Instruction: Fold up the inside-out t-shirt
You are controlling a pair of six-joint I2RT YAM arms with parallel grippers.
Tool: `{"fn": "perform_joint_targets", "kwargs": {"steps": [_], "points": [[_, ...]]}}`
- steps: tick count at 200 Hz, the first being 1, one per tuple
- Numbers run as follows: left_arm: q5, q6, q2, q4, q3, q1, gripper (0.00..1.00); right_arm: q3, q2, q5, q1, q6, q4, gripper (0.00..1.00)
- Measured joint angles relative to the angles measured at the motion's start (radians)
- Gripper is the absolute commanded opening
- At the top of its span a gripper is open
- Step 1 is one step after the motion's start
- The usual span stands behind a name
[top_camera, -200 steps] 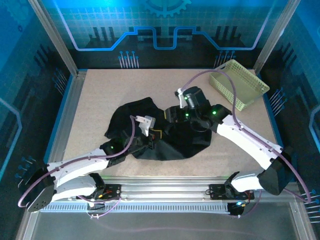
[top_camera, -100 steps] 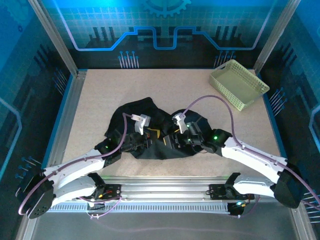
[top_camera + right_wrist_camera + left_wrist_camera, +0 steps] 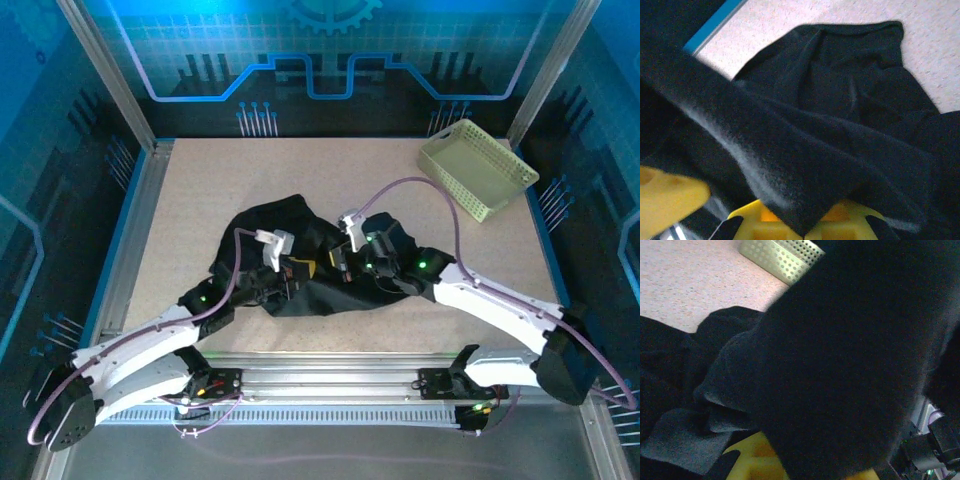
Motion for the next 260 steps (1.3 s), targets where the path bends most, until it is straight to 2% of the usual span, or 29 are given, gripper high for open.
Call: {"fn": "perform_joint_targets", "kwargs": {"steps": [39,60,88,111,116,126,141,148,161,183,204,229,260], "points": [[0.003,0.0,-0.03,-0.038,-0.017,0.062,0.0,-0.034,-0.139,-0.134,-0.148,-0.008,-0.053,0.0],[0.016,0.001,-0.023,-0.043,-0.018,0.076,0.0,-0.045,-0.161,-0.235,-0.185,-0.011,-0.103,0.0],[0.05,0.01,0.072,-0.053,-0.007,0.08,0.0,-0.055,-0.122,-0.303,-0.216,-0.01,-0.142,0.0],[0.056,0.032,0.219,-0.115,0.059,0.08,0.0,-0.051,0.011,-0.31,-0.291,0.011,-0.16,0.0],[0.056,0.035,0.254,-0.129,0.082,0.08,0.04,-0.048,0.047,-0.301,-0.306,0.016,-0.167,0.0],[0.055,0.042,0.322,-0.168,0.134,0.08,0.19,-0.031,0.129,-0.274,-0.331,0.026,-0.198,0.0],[0.038,0.056,0.417,-0.222,0.209,0.081,0.24,0.01,0.236,-0.223,-0.338,0.032,-0.237,0.08],[0.018,0.061,0.454,-0.247,0.238,0.082,0.31,0.031,0.275,-0.206,-0.338,0.035,-0.249,0.09],[-0.027,0.064,0.489,-0.288,0.265,0.084,0.51,0.063,0.322,-0.181,-0.338,0.039,-0.257,0.21],[-0.131,0.08,0.483,-0.365,0.276,0.08,0.65,0.107,0.344,-0.158,-0.333,0.048,-0.256,0.31],[-0.264,0.103,0.457,-0.431,0.296,0.042,0.82,0.164,0.35,-0.127,-0.314,0.042,-0.256,0.49],[-0.378,0.13,0.41,-0.464,0.319,-0.034,0.88,0.227,0.354,-0.055,-0.269,0.021,-0.259,0.61],[-0.46,0.132,0.399,-0.465,0.333,-0.039,0.9,0.261,0.364,0.021,-0.249,-0.004,-0.273,0.62]]}}
